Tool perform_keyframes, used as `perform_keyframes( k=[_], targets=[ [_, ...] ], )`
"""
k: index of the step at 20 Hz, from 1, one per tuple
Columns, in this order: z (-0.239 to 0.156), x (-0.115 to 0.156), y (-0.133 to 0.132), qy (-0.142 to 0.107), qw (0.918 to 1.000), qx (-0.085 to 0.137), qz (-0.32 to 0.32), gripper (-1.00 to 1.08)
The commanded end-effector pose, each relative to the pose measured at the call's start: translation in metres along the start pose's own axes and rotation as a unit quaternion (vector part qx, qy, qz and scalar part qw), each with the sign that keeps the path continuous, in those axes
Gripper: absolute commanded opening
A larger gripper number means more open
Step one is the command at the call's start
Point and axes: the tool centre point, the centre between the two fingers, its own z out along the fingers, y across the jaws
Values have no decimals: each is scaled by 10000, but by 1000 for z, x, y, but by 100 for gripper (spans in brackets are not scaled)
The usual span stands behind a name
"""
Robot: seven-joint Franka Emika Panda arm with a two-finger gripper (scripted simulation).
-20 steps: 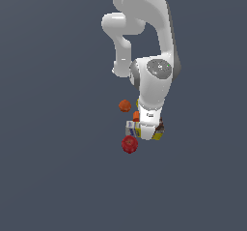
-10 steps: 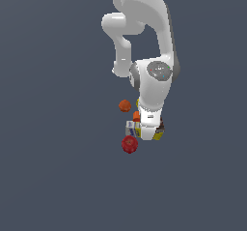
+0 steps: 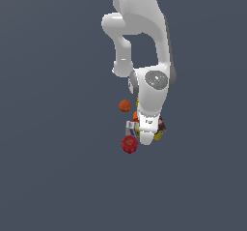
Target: Pick up a designated object from a clutter of objects.
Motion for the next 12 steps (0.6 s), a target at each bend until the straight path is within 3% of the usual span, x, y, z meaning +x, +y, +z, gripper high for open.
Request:
perform_keyframes(
  k=[1,3,4,12],
  targets=[
    [15,0,-8,-20,9999,104,-22,100],
    [16,0,-7,-20,9999,104,-22,100],
    [16,0,-7,-20,9999,104,-22,-100],
    [16,0,-7,-20,9999,104,-22,-100]
  ],
)
